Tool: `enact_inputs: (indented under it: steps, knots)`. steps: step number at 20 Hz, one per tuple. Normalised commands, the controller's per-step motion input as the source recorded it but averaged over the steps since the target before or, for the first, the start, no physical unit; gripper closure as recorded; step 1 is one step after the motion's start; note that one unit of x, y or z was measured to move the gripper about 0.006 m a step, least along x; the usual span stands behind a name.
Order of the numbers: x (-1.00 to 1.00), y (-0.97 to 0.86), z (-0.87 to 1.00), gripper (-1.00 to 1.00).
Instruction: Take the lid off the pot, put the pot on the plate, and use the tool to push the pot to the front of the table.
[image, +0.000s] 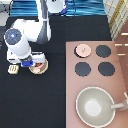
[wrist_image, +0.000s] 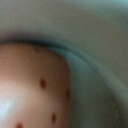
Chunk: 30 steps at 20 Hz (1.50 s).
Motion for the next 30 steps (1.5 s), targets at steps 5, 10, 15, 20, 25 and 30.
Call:
enact_inputs:
  steps: [5, 10, 15, 20, 25, 30]
  knots:
    - [-0.24, 0.07, -0.04, 1.0]
    - [-0.23, 0.08, 0.05, -1.0]
    - [-0.3, 0.12, 0.46, -1.0]
    - [-0.4, 0.02, 0.81, -1.0]
    - [-0.43, -0.41, 0.8, -1.0]
    - [-0.42, -0.52, 0.47, -1.0]
